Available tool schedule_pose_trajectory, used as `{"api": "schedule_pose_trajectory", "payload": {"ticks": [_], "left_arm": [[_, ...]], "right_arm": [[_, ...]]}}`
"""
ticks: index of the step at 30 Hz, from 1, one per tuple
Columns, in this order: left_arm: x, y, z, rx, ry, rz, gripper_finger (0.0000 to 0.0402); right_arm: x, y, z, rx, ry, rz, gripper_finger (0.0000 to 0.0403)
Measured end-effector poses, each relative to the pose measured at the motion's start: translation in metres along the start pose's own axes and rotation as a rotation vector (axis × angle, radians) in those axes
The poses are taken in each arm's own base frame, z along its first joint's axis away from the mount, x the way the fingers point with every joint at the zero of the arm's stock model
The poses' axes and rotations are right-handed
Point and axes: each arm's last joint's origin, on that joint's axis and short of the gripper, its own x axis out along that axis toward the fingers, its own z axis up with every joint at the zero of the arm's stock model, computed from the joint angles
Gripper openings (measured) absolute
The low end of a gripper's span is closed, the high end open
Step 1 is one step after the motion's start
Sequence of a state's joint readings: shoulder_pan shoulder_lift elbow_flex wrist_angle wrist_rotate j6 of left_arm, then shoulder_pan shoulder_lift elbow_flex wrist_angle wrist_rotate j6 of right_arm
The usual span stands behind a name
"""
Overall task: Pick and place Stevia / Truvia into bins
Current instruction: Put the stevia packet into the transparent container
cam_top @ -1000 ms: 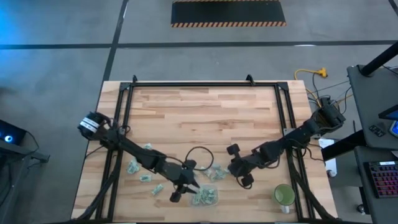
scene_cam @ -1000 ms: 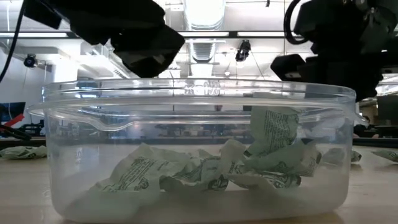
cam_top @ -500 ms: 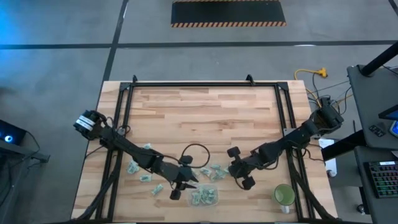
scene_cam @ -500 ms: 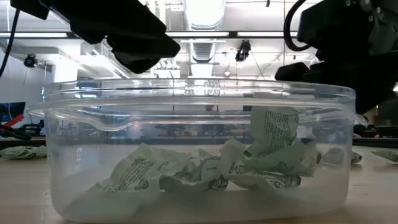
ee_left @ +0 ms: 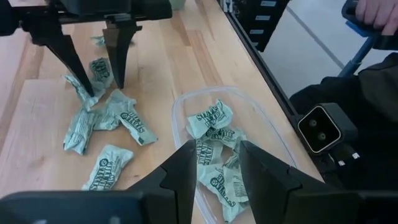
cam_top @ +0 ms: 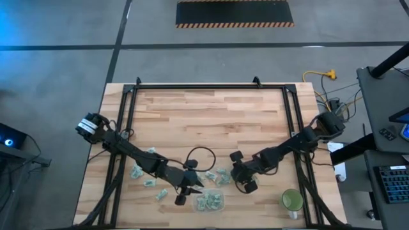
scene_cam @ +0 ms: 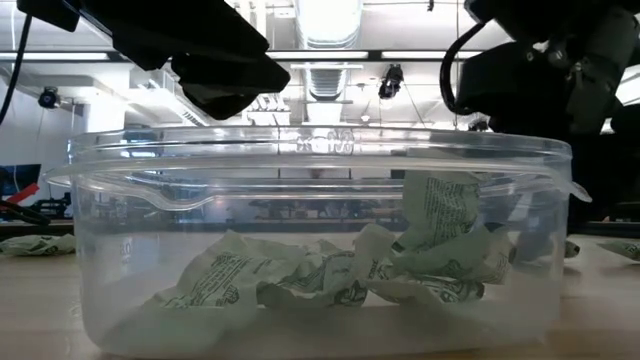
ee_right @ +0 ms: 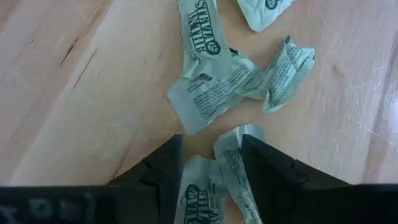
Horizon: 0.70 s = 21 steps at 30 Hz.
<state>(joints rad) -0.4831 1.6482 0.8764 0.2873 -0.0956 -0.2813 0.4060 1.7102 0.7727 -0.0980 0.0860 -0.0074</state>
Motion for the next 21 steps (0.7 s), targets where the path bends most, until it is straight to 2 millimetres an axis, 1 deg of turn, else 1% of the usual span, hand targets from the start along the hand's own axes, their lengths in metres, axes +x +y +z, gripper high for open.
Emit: {"api": "schedule_pose_trajectory", "payload": {"ticks": [2,4,10,12,16,21], "left_arm": [[0.000,0.000,0.000,0.000,0.001,0.000,0.0105],[0.000,0.000,0.000,0.000,0.002,0.001,0.0105],[0.000,0.001,-0.002,0.001,0.015,0.005,0.0105],[0.000,0.000,-0.002,0.002,0.015,0.004,0.0105],[0.000,0.001,-0.002,0.002,0.017,0.005,0.0105],[0.000,0.001,-0.002,0.002,0.019,0.006,0.0105]], "right_arm": [[0.000,-0.001,0.000,0.003,0.001,-0.001,0.0139],[0.000,-0.002,0.000,-0.001,-0.001,-0.002,0.0116],[0.000,-0.002,0.000,-0.042,0.001,0.004,0.0023],[0.000,-0.002,0.000,-0.046,0.002,0.005,0.0014],[-0.002,-0.002,0.002,-0.051,0.003,0.004,0.0009],[-0.018,-0.003,0.006,-0.045,-0.003,-0.014,0.0009]]}}
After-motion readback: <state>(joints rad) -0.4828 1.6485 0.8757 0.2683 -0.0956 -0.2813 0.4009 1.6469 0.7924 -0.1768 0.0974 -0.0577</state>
